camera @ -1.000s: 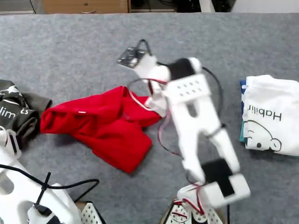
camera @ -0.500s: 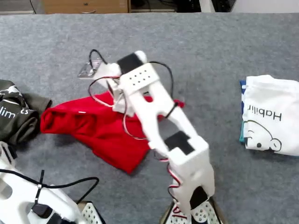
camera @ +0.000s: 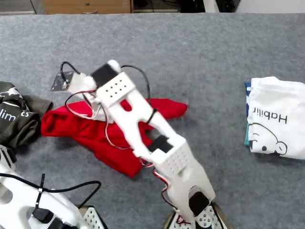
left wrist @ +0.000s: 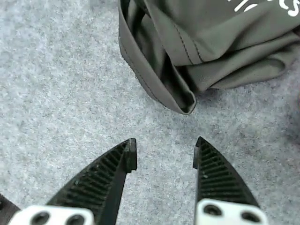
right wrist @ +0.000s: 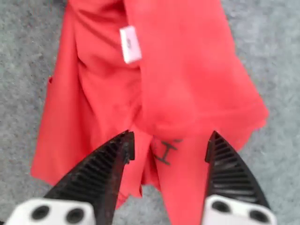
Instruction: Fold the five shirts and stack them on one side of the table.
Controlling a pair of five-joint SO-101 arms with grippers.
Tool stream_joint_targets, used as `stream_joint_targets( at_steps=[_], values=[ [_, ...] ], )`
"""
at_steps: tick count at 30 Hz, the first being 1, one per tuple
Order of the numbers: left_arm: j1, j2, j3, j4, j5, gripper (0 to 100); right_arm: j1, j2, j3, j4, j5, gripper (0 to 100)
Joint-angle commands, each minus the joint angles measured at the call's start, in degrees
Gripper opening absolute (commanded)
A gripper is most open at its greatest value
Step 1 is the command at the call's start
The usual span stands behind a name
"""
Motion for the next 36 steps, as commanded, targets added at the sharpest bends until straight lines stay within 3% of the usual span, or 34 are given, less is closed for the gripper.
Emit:
stream_joint_targets(
  at_steps=[1,14,19,24,29,36],
  values=[
    [-0.3,-1.2,-0.3,-0.9,0.4,21,-0.6,2.7,-4.8,0.2,-0.7,25.4],
    [-0.9,-1.2,-0.4,-0.4,0.2,21,1.0,20.1,-23.6,0.6,-0.7,25.3],
    [-0.9,-1.2,-0.7,-0.4,0.1,21,5.2,21.1,-26.1,0.7,-0.4,11.9],
    [-0.9,-1.2,-0.9,-0.4,0.1,21,8.9,19.8,-26.8,1.2,-0.3,0.2],
    [-0.6,-1.2,-0.9,-0.4,0.1,21,11.0,14.3,-26.9,1.2,-0.1,0.2],
    [1.4,-1.3,-4.7,-0.4,0.4,21,17.3,2.4,-26.8,1.3,6.4,0.2]
  ],
)
